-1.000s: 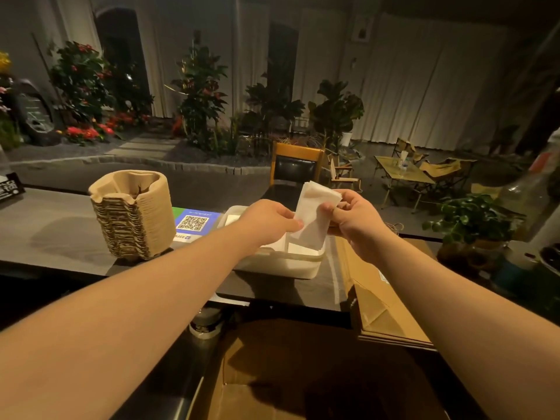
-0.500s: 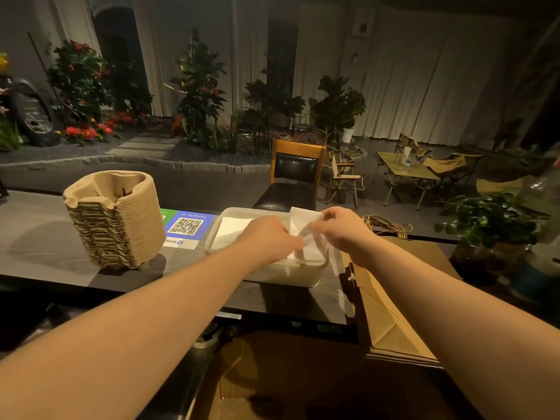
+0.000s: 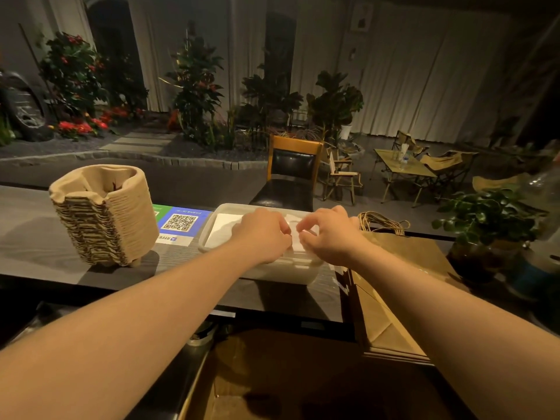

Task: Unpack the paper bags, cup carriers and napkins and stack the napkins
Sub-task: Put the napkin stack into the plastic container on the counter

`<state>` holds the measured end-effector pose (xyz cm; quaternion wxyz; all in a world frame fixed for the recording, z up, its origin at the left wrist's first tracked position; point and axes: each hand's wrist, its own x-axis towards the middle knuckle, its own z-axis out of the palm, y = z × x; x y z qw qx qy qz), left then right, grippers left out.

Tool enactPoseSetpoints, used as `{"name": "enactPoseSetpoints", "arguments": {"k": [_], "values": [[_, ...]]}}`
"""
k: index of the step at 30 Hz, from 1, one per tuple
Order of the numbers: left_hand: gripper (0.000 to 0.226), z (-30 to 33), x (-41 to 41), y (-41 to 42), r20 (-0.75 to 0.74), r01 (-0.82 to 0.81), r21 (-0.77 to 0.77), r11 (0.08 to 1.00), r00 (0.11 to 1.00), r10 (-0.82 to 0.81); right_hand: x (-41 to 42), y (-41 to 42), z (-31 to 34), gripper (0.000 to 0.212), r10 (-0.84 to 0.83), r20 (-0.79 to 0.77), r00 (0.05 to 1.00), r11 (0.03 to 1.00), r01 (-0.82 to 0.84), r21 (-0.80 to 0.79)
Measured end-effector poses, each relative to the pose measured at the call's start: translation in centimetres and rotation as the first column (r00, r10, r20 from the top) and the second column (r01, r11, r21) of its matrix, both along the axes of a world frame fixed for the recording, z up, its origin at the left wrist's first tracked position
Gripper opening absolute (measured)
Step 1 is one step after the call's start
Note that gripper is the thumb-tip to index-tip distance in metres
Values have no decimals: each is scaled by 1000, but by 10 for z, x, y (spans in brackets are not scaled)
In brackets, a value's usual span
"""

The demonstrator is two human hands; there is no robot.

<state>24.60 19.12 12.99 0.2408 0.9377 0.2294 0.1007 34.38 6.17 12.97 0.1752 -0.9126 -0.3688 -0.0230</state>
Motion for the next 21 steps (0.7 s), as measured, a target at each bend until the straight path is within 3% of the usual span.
{"name": "enactPoseSetpoints", "arguments": {"k": [6, 11, 21], "values": [[15, 5, -8, -7, 102, -12, -59, 998, 995, 18, -8, -13, -4, 29, -19, -46, 999, 995, 23, 93], [11, 8, -29, -19, 226, 53, -72, 996, 974, -35, -26, -31, -3, 23, 3, -6, 1000, 980, -1, 198], [12, 13, -121, -63, 400, 116, -43, 992, 912, -89, -123, -94, 12, 14, 106, 89, 990, 915, -132, 380]]}}
